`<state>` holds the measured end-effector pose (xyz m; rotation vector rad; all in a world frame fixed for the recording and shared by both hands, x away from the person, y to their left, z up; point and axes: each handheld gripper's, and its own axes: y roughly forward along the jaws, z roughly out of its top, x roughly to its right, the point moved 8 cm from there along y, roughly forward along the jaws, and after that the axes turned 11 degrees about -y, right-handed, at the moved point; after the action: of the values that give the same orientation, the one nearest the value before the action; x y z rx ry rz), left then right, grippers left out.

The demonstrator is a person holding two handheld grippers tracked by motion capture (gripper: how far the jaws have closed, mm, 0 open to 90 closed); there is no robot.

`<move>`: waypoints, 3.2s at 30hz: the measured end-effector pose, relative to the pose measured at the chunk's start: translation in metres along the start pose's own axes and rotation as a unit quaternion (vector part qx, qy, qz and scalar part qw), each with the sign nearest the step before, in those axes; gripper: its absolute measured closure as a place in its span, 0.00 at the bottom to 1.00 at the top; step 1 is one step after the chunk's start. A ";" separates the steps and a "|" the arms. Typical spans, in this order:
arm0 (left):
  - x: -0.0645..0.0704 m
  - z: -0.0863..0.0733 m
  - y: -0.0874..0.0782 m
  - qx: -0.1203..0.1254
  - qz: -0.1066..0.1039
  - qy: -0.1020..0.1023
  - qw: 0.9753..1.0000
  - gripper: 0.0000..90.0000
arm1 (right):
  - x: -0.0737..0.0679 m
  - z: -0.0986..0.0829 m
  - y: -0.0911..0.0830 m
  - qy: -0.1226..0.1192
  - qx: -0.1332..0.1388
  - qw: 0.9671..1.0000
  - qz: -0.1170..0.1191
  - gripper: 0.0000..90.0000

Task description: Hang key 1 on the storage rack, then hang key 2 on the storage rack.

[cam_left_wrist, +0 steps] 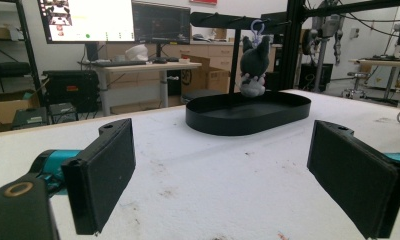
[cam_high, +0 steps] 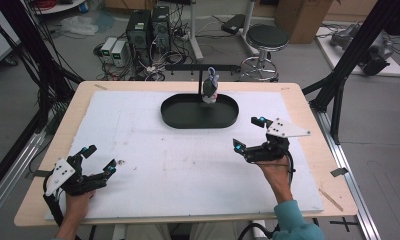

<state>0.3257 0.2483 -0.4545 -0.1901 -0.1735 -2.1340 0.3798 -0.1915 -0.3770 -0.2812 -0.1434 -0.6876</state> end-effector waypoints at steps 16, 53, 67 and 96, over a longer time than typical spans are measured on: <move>0.000 0.000 0.000 0.000 0.000 -0.001 1.000 0.14 | 0.000 -0.014 -0.011 0.018 0.006 1.000 -0.007 0.01; 0.000 0.000 0.000 -0.001 0.000 0.000 1.000 0.14 | 0.050 -0.056 -0.039 0.018 -0.152 0.988 0.029 0.01; 0.000 0.000 0.000 0.000 0.000 0.001 1.000 0.14 | 0.064 -0.086 -0.044 0.011 -0.238 0.969 0.069 0.08; 0.000 0.000 0.000 -0.001 0.000 0.001 1.000 0.14 | 0.064 -0.128 -0.046 -0.004 -0.354 0.924 0.143 0.59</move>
<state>0.3255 0.2482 -0.4546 -0.1888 -0.1708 -2.1346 0.4039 -0.3027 -0.4748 -0.9804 0.1471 -0.4225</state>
